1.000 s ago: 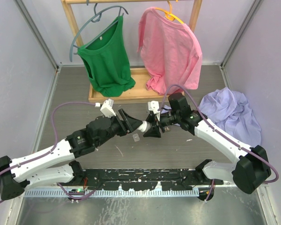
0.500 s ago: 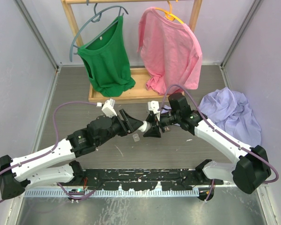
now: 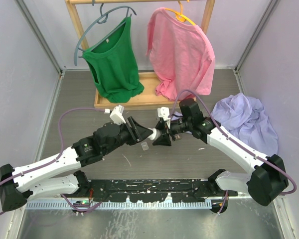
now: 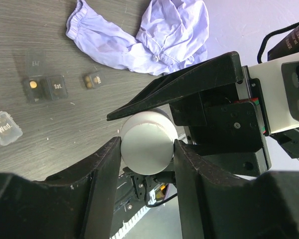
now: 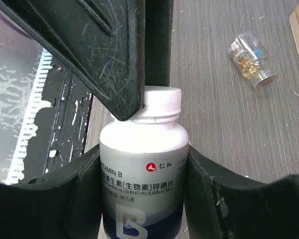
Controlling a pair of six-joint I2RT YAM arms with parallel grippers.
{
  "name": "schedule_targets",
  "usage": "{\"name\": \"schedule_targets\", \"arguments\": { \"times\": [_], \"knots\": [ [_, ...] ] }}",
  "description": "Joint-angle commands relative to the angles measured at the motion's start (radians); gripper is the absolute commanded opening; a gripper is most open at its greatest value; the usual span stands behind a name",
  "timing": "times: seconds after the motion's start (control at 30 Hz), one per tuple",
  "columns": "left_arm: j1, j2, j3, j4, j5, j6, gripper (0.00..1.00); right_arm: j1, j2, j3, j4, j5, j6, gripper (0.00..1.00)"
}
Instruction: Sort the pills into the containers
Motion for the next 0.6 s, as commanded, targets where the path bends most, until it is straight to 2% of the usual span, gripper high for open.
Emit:
{"name": "schedule_targets", "arguments": {
  "times": [0.0, 0.17, 0.33, 0.57],
  "knots": [
    [-0.006, -0.005, 0.010, 0.068, 0.017, -0.008, 0.45, 0.003, -0.006, 0.018, 0.037, -0.016, 0.008, 0.01],
    [-0.005, -0.010, -0.002, 0.085, 0.034, 0.012, 0.39, 0.003, -0.006, 0.017, 0.037, -0.023, 0.009, 0.01],
    [-0.005, -0.014, -0.037, 0.152, 0.097, 0.077, 0.37, 0.003, -0.009, 0.018, 0.034, -0.051, 0.009, 0.01],
    [0.005, -0.051, -0.199, 0.454, 0.298, 0.318, 0.37, 0.003, -0.017, 0.018, 0.030, -0.106, 0.009, 0.01]
  ]
}}
